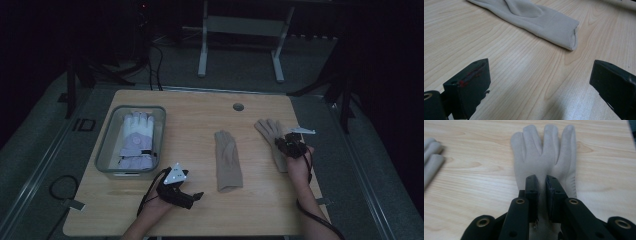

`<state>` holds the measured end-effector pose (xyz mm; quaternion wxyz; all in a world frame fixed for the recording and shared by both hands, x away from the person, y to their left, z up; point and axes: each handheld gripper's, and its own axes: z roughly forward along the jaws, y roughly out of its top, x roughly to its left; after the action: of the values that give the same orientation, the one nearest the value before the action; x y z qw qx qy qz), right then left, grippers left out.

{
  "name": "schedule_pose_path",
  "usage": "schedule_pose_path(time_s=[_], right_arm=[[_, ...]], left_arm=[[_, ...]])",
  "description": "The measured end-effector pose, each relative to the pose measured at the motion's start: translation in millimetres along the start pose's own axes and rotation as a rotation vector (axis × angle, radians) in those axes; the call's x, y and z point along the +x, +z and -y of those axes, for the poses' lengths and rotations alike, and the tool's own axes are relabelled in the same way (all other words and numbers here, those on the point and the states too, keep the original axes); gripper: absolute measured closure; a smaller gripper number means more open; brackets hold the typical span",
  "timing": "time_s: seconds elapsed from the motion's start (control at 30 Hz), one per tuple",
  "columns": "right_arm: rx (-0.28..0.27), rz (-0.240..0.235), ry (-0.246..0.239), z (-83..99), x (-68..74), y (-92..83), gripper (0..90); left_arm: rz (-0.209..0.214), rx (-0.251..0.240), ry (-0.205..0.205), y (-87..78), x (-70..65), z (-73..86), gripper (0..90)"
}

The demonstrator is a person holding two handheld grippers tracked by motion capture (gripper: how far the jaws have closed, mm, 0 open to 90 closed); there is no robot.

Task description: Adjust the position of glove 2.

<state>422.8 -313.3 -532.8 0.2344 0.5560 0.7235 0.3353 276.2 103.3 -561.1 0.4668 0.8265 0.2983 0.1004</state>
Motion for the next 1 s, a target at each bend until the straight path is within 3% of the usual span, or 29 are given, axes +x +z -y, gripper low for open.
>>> schedule_pose_path(time_s=[0.23,0.33,0.47,0.63,0.77,1.0], right_arm=[[-0.030,0.068,0.076,10.2,19.0,-33.0,80.7],[-0.025,0.067,0.108,18.4,28.4,-42.1,80.5],[0.010,0.070,0.096,29.3,40.6,-40.4,80.1],[0.031,0.092,0.125,38.1,40.1,-30.6,79.3],[0.047,0.099,0.089,43.8,42.1,-23.3,72.7],[0.062,0.079,0.044,41.3,41.0,-28.4,59.9]], left_arm=[[-0.002,-0.006,0.006,-1.9,-1.7,-1.7,3.3],[-0.002,-0.008,0.008,-2.6,-1.7,-2.3,3.3],[-0.001,-0.009,0.011,-3.2,-2.2,-2.5,3.3],[-0.001,-0.011,0.010,-3.1,-2.0,-2.3,3.3],[0.001,-0.007,0.009,-2.0,-2.3,-1.9,3.3],[0.007,-0.005,0.013,-1.2,-3.0,-1.8,3.3]])
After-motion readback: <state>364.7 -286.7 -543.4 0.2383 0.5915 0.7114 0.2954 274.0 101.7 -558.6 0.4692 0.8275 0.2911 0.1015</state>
